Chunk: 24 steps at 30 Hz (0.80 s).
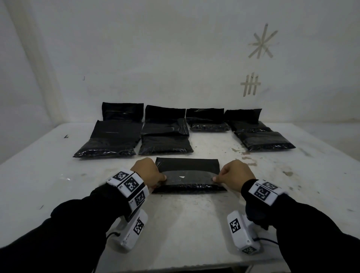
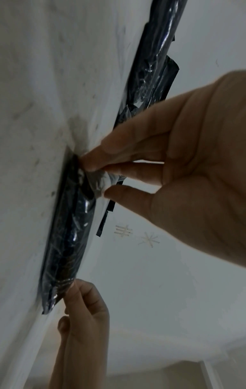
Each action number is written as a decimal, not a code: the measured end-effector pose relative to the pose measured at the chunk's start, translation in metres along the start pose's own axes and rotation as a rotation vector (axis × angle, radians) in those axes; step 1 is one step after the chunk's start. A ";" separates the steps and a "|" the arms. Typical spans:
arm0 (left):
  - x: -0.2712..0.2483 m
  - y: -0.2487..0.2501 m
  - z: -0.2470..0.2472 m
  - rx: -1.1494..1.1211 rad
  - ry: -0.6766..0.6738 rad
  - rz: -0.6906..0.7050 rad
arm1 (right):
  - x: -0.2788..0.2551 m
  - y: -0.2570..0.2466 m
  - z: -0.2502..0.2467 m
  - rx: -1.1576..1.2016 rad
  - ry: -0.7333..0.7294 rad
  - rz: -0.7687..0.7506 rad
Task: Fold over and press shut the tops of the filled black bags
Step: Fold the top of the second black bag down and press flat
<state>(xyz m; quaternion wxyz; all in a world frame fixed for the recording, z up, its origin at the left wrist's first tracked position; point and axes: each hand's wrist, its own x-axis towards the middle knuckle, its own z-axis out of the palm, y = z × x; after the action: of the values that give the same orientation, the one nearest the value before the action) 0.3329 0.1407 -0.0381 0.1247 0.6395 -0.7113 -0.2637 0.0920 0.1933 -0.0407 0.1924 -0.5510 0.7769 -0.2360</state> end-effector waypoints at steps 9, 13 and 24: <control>0.001 -0.001 0.005 0.046 -0.011 0.000 | -0.002 -0.004 0.006 -0.032 -0.031 0.031; 0.003 -0.003 0.008 -0.012 -0.022 -0.037 | 0.000 -0.001 0.009 0.052 -0.045 0.069; 0.003 0.001 0.007 0.024 -0.026 0.031 | 0.004 -0.005 0.007 0.327 -0.102 0.132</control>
<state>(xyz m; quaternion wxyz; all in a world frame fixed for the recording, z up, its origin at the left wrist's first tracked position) 0.3276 0.1395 -0.0436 0.1116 0.6262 -0.7260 -0.2614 0.0987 0.1874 -0.0440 0.3336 -0.4716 0.7518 -0.3180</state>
